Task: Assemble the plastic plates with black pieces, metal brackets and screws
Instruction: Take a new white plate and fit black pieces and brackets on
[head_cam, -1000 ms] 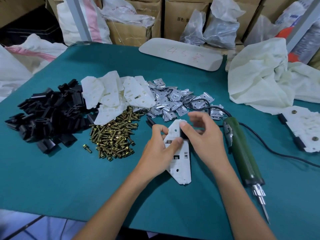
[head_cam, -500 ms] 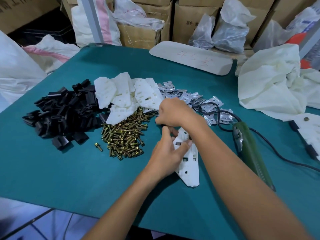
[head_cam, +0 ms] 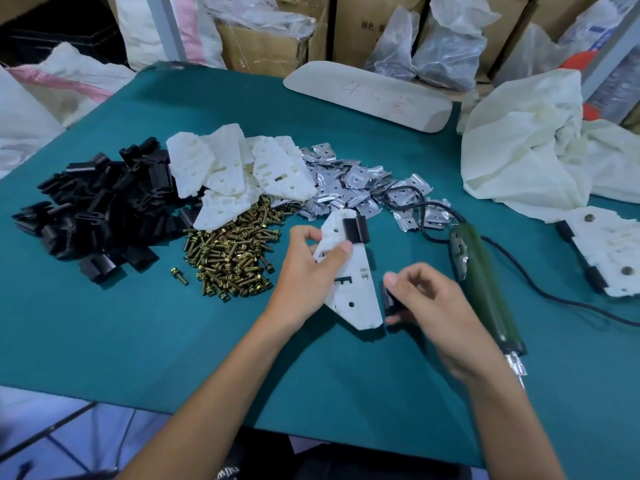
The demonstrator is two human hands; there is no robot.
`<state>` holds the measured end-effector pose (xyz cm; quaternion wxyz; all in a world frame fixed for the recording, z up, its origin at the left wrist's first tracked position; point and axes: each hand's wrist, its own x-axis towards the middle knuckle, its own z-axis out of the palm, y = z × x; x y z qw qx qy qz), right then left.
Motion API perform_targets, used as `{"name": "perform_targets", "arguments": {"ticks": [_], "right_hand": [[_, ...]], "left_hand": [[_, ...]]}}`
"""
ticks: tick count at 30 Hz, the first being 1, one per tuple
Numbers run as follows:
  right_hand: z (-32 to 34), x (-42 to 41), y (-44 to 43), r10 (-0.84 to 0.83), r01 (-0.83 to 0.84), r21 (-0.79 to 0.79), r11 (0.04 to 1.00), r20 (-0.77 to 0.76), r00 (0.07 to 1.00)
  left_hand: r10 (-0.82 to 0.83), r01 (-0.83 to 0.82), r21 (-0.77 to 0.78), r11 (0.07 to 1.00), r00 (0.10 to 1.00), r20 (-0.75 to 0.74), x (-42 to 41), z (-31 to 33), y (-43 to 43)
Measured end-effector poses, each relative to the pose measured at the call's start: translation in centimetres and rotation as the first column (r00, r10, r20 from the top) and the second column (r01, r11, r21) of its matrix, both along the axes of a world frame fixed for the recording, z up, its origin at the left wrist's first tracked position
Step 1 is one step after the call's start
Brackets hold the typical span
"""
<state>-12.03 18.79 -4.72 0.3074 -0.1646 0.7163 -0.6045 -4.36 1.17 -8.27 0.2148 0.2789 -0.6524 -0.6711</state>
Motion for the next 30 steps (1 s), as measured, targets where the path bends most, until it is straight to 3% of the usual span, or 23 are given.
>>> {"name": "perform_targets", "arguments": {"ticks": [5,10,18,25,30], "right_hand": [[-1.1,0.8,0.3,0.025,-0.001,-0.097,0.995,0.241,0.97],[-1.2,1.3,0.4,0.035,-0.004,-0.146,0.989,0.212,0.977],[-1.5,2.0,0.2,0.014,-0.018,-0.021,1.0,-0.162,0.987],[-2.6,1.5,0.2,0.017,-0.012,0.023,1.0,-0.19,0.982],[-2.3,-0.4,-1.2,-0.075,0.089,0.024,0.996,-0.346,0.935]], "left_hand": [[-0.016,0.02,0.064,0.998,0.998,-0.064,0.4,-0.2,-0.2],[-0.007,0.01,0.045,0.999,0.998,-0.065,0.4,-0.1,0.0],[0.053,-0.051,-0.106,0.993,0.999,0.01,0.5,-0.1,0.7],[0.028,-0.015,-0.188,0.982,0.997,0.067,0.5,0.0,0.7],[-0.006,0.056,-0.306,0.95,0.986,0.164,0.4,-0.4,1.4]]}}
